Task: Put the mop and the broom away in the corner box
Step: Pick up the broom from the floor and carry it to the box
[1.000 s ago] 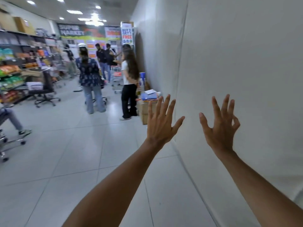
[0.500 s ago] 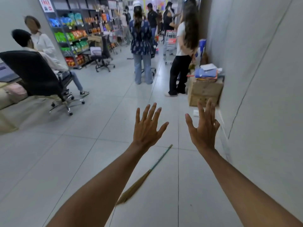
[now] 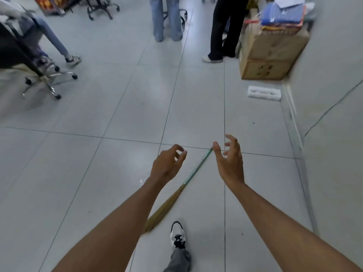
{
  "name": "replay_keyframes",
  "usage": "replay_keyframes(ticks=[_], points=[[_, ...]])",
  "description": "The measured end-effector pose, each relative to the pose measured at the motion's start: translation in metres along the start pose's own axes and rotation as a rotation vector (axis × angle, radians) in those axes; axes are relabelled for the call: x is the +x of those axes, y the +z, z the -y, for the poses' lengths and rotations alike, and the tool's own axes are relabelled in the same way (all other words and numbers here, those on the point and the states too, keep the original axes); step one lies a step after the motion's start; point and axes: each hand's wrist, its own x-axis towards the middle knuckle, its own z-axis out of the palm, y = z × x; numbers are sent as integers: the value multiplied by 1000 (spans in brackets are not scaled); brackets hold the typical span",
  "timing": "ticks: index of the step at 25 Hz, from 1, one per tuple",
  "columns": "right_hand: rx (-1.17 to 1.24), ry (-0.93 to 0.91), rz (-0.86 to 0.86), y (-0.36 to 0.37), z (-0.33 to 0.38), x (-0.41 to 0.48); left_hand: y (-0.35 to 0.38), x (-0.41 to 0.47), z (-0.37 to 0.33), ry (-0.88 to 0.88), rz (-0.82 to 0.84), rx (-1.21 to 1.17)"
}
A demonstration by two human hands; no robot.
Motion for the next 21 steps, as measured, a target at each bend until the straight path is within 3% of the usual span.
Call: replay_keyframes(ticks=[4, 9, 13, 17, 21], points=[[40, 269, 49, 141, -110, 93, 117, 108, 132, -196, 110, -58], [-31, 453, 148, 347, -341, 209, 342, 222, 318, -312, 289, 47], [-62, 603, 179, 469, -490, 261, 504, 273, 422, -354, 389, 127], [-83, 652, 269, 537, -548, 260, 569, 269, 466, -215, 403, 258], [-82, 625, 250, 507, -529, 255, 545, 266, 438, -97, 454, 332]])
